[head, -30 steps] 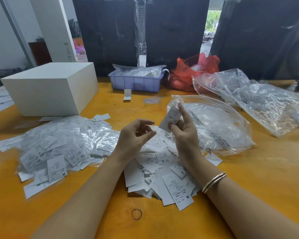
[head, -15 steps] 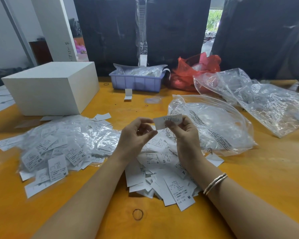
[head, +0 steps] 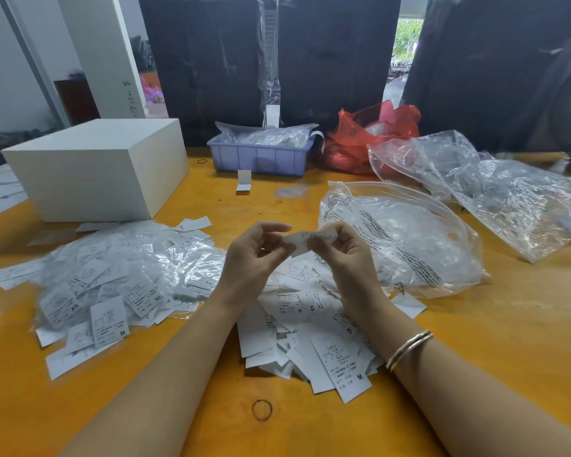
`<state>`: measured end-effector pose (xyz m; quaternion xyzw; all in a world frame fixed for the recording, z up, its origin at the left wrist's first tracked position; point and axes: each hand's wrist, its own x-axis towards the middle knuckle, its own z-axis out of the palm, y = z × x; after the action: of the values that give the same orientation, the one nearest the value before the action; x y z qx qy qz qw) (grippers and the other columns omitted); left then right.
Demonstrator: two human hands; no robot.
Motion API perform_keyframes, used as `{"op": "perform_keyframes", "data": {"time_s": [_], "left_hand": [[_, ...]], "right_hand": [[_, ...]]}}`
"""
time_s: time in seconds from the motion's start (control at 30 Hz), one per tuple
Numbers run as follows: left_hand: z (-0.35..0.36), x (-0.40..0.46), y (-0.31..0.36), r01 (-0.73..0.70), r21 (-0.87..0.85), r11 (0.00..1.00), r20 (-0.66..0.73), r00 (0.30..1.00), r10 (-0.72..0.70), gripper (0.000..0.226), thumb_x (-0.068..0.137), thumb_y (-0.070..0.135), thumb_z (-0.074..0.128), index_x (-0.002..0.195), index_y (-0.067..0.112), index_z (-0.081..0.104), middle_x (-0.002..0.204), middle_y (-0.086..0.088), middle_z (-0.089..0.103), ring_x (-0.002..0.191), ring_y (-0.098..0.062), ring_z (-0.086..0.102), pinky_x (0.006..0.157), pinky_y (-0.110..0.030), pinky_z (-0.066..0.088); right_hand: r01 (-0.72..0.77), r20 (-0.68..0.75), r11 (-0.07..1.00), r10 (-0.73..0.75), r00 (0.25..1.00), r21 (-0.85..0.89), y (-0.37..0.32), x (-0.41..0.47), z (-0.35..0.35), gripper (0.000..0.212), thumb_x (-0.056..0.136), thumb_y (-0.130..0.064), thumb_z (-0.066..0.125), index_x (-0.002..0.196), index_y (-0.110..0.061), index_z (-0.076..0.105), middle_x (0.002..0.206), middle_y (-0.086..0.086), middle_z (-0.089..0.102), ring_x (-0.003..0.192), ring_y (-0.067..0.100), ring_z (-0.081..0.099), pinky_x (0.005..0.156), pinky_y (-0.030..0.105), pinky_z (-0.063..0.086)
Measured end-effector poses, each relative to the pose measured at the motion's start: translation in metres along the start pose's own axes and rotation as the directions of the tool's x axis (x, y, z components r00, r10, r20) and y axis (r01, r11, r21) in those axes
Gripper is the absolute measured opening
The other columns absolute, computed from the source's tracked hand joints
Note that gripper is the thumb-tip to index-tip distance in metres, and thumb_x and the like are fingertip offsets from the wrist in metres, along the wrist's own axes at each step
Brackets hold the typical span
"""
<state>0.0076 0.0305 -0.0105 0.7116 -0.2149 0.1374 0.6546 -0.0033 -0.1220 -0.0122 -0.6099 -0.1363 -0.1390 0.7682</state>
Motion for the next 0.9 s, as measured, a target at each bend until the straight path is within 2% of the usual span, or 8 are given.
{"op": "perform_keyframes", "data": {"time_s": [0.2,0.3,0.47,0.73,0.9], "left_hand": [[-0.0019,0.0005,0.0009,0.017,-0.047,0.999,-0.039,0.999,-0.019,0.022,0.08,0.004,0.071,0.096,0.019,0.065,0.076,0.007,0.069,0.076,-0.004,0.065,0.072,-0.013,0.049],[-0.0014,0.0004,0.0015,0.022,-0.044,0.999,-0.02,1.0,-0.023,0.022,0.077,0.01,0.072,0.094,0.021,0.065,0.076,0.009,0.071,0.076,-0.004,0.066,0.071,-0.013,0.049],[-0.001,0.0,0.0022,0.026,-0.069,0.997,0.009,1.0,-0.025,0.017,0.076,0.02,0.066,0.092,0.019,0.067,0.08,0.006,0.074,0.078,-0.008,0.069,0.071,-0.016,0.051],[-0.0021,0.0003,0.0004,0.031,-0.061,0.998,0.021,0.999,-0.03,0.018,0.079,0.026,0.062,0.094,0.019,0.069,0.08,0.007,0.074,0.075,-0.009,0.069,0.069,-0.015,0.051],[-0.0011,0.0002,0.0008,0.04,-0.084,0.996,0.026,0.999,-0.038,0.019,0.079,0.026,0.061,0.094,0.018,0.069,0.079,0.005,0.074,0.074,-0.008,0.069,0.07,-0.015,0.051]], "right_hand": [[-0.007,-0.121,0.996,0.017,0.993,0.089,-0.001,0.0019,-0.0039,0.01,0.084,-0.007,0.064,0.086,-0.012,0.056,0.078,0.0,0.062,0.078,0.014,0.056,0.073,0.021,0.046],[0.023,-0.174,0.988,0.003,0.985,0.152,-0.001,0.0038,-0.003,0.01,0.086,-0.006,0.062,0.091,-0.013,0.057,0.076,-0.008,0.066,0.077,0.005,0.061,0.072,0.014,0.048],[0.032,-0.15,0.994,-0.016,0.989,0.105,-0.0009,0.0021,-0.0011,0.011,0.086,-0.009,0.063,0.089,-0.018,0.056,0.073,-0.013,0.066,0.073,0.002,0.059,0.068,0.012,0.047],[0.033,-0.172,0.989,-0.009,0.985,0.141,-0.0022,0.0033,-0.0019,0.01,0.085,-0.01,0.062,0.092,-0.015,0.058,0.076,-0.011,0.068,0.077,0.003,0.062,0.072,0.013,0.048],[-0.05,-0.168,0.986,0.077,0.983,0.161,-0.0015,0.0039,-0.0004,0.011,0.086,-0.007,0.06,0.09,-0.016,0.058,0.074,-0.012,0.069,0.073,0.0,0.063,0.063,0.006,0.045]]}}
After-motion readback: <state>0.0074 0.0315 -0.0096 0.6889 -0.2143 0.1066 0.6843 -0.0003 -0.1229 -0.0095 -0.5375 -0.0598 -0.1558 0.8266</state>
